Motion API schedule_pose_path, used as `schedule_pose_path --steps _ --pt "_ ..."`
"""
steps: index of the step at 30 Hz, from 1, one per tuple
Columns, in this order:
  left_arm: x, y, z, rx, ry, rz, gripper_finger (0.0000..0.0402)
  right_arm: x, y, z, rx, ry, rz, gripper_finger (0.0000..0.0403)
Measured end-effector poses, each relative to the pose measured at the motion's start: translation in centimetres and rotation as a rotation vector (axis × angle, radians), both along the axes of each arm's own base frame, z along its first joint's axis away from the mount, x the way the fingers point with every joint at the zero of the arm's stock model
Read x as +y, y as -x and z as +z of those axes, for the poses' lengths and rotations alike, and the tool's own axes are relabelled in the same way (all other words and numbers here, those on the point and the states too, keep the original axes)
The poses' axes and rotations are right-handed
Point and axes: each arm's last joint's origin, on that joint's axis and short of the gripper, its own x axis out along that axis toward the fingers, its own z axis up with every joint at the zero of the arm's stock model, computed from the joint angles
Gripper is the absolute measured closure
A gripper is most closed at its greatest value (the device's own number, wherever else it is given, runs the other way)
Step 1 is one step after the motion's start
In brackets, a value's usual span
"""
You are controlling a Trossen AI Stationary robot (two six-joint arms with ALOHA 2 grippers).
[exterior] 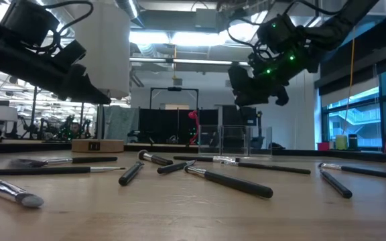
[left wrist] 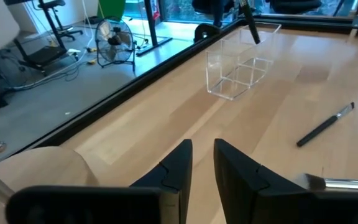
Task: Put items in baskets/containers
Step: Put the black powder brush into the transparent organizer
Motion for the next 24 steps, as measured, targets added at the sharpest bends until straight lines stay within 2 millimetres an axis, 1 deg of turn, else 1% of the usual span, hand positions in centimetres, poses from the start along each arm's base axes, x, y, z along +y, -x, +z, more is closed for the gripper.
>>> schedule_pose_path --steps 7,10,15,18,21,23,24 --pt "0.0 -0.1 0.2 -0.02 -0.002 0.001 0.0337 0.1 -0.1 0.1 -0.016 -0.01 0.035 0.0266" --pt "0.0 -0.1 0.2 -0.02 -0.003 0.002 0.0339 0.1 -0.1 0.0 -0.015 -0.011 0.033 0.0258" --pt "0.0 -0.1 0.2 -0.016 -0.008 0.0 0.0339 0.4 -0.4 0.4 -0.053 0.003 0.044 0.0256" --pt "0.0 -0.1 0.2 -0.016 -0.008 0.0 0.0337 1.3 -0.9 0.8 -0.121 -0.006 0.103 0.0256" --pt "0.0 0.0 0.2 -0.019 -0.004 0.004 0.0337 2.7 -1.8 1.4 -0.205 -0.059 0.247 0.0258" --pt "0.1 0.0 0.2 -0.019 -0.009 0.019 0.0338 3.8 -2.9 1.8 -0.221 -0.111 0.329 0.0265" --pt "0.1 0.0 0.2 -0.02 -0.013 0.032 0.0339 4.5 -3.5 1.8 -0.202 -0.132 0.359 0.0269"
